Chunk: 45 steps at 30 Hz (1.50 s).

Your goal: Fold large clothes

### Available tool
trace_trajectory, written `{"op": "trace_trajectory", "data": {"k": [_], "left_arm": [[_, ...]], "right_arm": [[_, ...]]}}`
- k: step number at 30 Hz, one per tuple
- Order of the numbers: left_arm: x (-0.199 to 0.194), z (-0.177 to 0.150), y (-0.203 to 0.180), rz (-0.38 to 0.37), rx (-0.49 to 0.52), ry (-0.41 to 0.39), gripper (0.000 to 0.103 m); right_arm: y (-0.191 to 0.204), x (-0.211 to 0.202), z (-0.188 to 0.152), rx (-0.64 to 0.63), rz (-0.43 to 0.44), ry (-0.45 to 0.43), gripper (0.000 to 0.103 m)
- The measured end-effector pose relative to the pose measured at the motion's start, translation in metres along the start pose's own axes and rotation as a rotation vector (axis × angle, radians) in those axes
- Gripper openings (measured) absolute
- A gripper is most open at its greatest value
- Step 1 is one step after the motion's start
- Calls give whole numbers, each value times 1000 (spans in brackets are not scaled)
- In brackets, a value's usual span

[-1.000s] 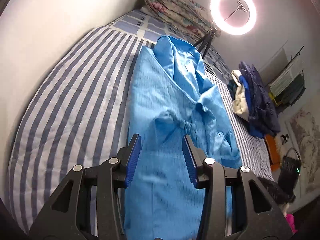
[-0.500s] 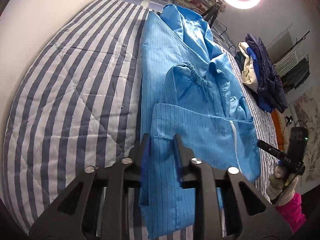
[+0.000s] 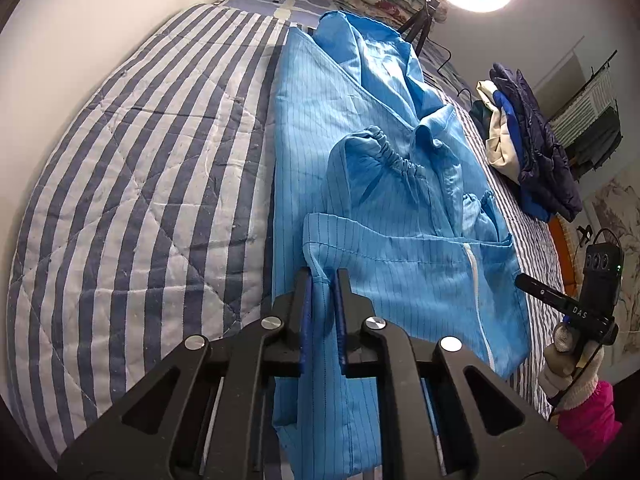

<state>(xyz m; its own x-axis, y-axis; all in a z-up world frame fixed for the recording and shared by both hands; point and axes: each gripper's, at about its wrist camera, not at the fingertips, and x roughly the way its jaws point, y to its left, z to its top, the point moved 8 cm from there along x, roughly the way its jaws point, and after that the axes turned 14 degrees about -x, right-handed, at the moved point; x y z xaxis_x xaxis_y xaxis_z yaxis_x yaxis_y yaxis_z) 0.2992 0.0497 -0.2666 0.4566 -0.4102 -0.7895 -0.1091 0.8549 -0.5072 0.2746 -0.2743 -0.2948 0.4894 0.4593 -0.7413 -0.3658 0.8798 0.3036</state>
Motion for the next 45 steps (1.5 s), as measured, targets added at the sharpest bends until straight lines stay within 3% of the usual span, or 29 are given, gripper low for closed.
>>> {"op": "trace_trajectory", "data": {"k": [4,7,14,15,16,17,20,23,27,32,35,45], "left_arm": [[1,4,-5,-4,2,-14,6],[1,9,-12,-6,19,-36,5],[2,9,-5,113,36,-84,12],[-7,10,-6,144,59,-120,12],[-17,10,-9,152,75,-149,12],[-28,8,-13,140,86,-172,12],[-47,-9,-34,83,169,-211,12],[-31,-32,-42,116,219,-153,12],[0,-53,-24,181,141,-69,12],[3,-60,-15,261,142,-93,12],[-24,-66,-27,261,163,-139,12],[-159,-98,-93,140,220,-344,12]], "right_arm": [[2,1,-4,15,26,19,4],[1,-7,-4,23,11,3,0],[1,-3,-8,-29,-88,54,2],[2,-6,-7,-45,-124,58,4],[4,-11,-5,-68,-162,54,13],[9,-19,-1,-100,-193,30,21],[34,-43,7,-172,-152,-70,23],[50,-42,2,-216,-173,-74,30],[50,-18,-22,-220,-205,3,30],[30,-8,-39,-173,-245,66,28],[32,-27,-35,-124,-251,66,28],[108,-163,-22,-224,-331,-103,29]]}}
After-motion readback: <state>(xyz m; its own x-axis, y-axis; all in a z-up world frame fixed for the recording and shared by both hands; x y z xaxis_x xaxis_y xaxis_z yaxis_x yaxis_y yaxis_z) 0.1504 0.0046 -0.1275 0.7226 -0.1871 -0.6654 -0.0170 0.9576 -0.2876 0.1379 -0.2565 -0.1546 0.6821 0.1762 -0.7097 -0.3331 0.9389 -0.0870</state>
